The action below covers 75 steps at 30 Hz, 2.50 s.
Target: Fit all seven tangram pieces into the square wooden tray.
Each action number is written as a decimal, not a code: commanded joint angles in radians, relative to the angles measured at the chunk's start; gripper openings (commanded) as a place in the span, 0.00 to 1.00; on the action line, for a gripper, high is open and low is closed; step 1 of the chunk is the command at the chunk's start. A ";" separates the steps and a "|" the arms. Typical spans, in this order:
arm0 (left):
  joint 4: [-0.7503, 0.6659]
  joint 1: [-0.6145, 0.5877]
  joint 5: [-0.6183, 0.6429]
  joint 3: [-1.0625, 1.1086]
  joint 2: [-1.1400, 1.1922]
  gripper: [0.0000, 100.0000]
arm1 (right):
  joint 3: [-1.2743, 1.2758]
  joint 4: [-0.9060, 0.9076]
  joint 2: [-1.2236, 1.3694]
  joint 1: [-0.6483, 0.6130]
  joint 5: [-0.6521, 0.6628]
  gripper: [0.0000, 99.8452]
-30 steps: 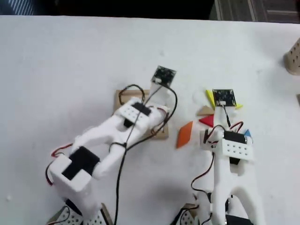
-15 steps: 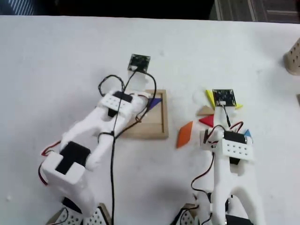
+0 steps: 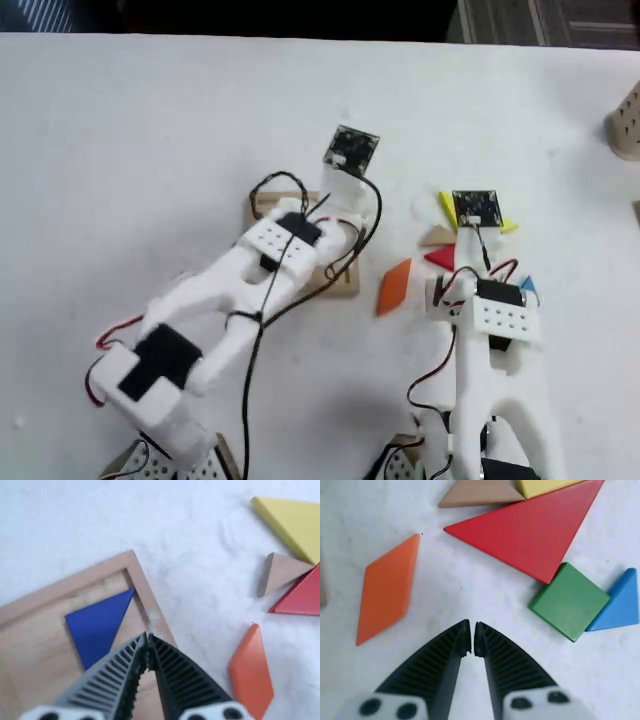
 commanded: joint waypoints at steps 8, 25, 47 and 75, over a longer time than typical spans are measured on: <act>0.180 -0.114 0.009 -0.311 0.240 0.02 | 0.005 -0.010 -0.028 -0.024 0.015 0.02; 0.213 -0.278 0.009 -0.327 0.240 0.02 | 0.005 -0.010 -0.028 -0.024 0.015 0.02; 0.259 -0.151 0.000 0.023 -0.097 0.02 | 0.005 -0.013 -0.030 -0.024 0.015 0.02; 0.483 -0.117 -0.327 0.183 -0.232 0.02 | 0.005 -0.016 -0.028 -0.025 0.015 0.02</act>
